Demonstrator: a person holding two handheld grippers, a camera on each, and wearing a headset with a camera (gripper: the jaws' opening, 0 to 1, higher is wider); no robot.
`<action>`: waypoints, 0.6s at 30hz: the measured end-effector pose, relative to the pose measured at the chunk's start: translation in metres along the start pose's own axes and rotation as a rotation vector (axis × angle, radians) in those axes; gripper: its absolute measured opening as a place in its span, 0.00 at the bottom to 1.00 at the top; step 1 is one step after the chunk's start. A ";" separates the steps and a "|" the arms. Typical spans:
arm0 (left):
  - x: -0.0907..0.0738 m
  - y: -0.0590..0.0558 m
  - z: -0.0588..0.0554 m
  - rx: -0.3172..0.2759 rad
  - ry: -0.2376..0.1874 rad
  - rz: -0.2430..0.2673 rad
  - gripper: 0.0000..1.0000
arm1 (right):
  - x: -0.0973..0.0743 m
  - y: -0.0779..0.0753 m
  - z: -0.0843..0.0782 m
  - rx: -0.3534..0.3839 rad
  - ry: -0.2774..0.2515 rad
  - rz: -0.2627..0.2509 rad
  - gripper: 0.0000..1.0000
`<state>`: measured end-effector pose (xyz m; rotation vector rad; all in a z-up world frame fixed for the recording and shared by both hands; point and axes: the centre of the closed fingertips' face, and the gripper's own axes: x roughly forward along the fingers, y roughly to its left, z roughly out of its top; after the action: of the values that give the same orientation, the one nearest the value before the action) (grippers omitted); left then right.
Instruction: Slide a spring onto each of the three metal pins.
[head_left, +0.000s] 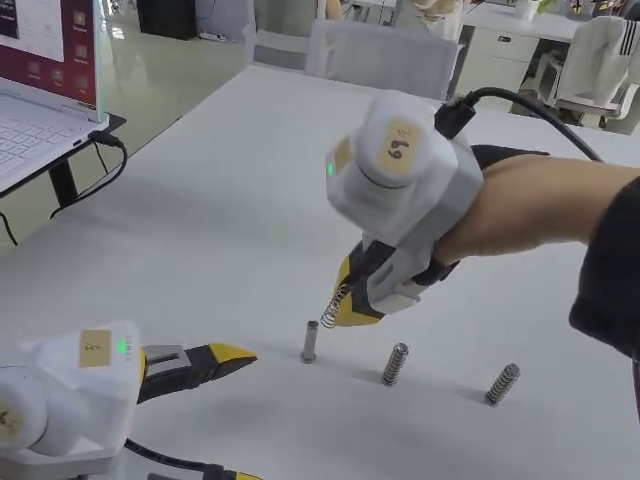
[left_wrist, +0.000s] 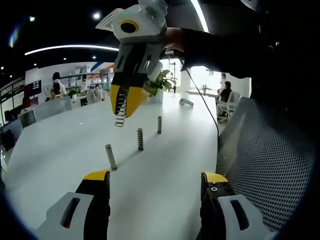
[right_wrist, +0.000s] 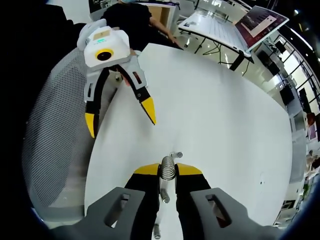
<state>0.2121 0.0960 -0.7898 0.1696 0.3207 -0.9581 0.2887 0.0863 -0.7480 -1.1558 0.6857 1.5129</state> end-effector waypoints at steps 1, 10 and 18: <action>0.000 0.000 0.000 0.001 0.000 0.000 0.70 | 0.001 -0.001 0.000 0.001 0.003 0.001 0.09; 0.001 -0.001 0.001 0.003 0.003 0.000 0.71 | 0.012 -0.012 -0.003 0.002 0.025 0.009 0.09; 0.000 0.000 -0.001 0.002 0.006 0.001 0.71 | 0.024 -0.016 -0.002 -0.001 0.042 0.025 0.09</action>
<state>0.2116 0.0960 -0.7906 0.1745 0.3252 -0.9574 0.3052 0.0980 -0.7686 -1.1870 0.7299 1.5133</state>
